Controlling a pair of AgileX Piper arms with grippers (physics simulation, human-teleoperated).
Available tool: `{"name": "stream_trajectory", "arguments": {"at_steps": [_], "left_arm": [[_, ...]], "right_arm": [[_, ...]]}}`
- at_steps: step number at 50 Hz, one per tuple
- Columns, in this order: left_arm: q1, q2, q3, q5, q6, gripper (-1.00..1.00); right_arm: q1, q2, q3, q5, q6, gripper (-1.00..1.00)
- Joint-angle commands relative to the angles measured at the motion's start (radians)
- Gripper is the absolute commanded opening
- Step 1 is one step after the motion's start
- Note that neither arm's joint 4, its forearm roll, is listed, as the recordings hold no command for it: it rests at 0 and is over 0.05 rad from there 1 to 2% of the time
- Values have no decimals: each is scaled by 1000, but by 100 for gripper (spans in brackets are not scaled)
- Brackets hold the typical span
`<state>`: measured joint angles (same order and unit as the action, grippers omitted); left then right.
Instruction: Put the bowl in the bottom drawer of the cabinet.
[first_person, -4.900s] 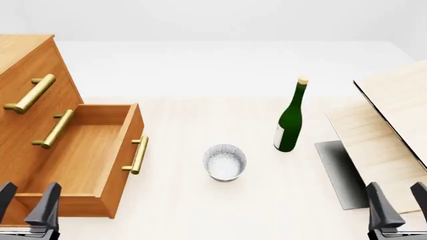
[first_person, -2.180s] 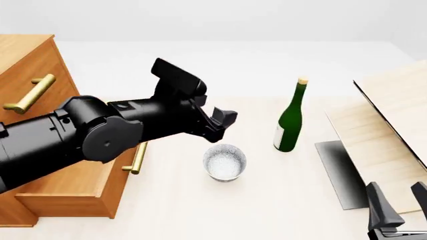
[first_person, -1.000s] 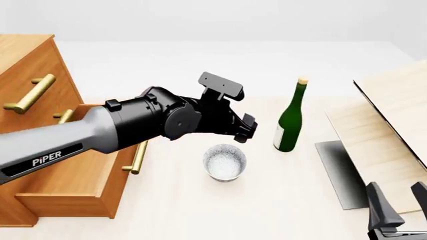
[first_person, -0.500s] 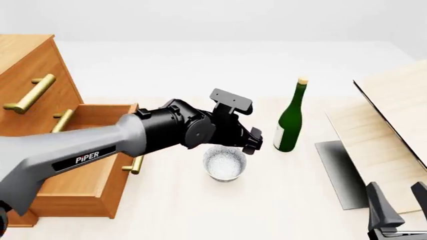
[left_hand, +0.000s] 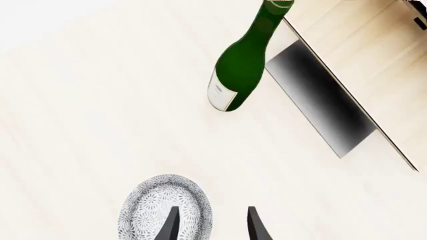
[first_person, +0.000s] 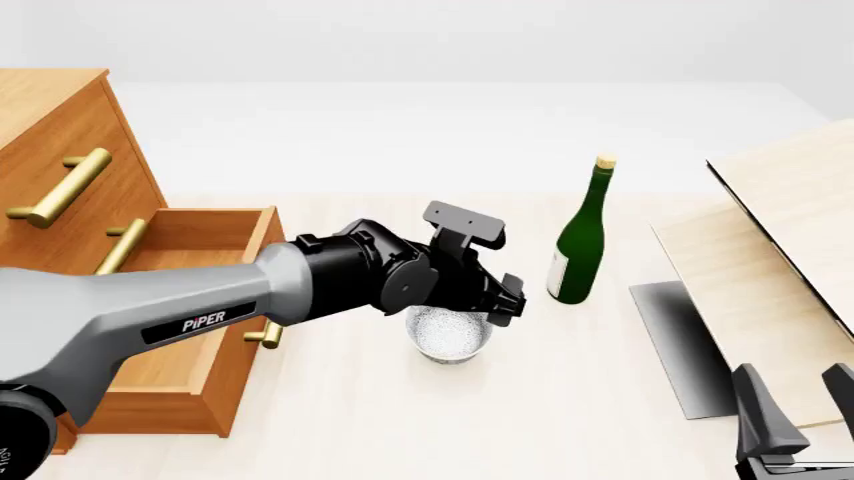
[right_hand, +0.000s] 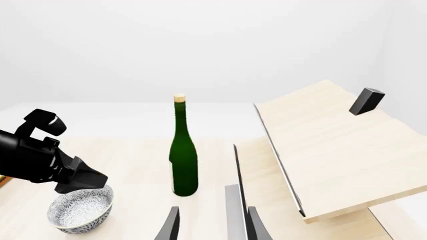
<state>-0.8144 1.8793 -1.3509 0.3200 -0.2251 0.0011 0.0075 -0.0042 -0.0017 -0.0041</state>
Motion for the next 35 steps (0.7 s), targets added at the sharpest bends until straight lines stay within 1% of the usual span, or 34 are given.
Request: {"name": "stream_trajectory", "arguments": {"at_steps": [1,20,25,35], "left_arm": [[1,19,17,-18,-25,100],[11,68,6,-32,-39,100],[6,72,23,-56,-63,100],[5,83,47,-87,-84,100]], "right_arm": [[0,0,0,0,0,100],[0,0,0,0,0,100],[0,0,0,0,0,100],[0,0,0,0,0,100]]}}
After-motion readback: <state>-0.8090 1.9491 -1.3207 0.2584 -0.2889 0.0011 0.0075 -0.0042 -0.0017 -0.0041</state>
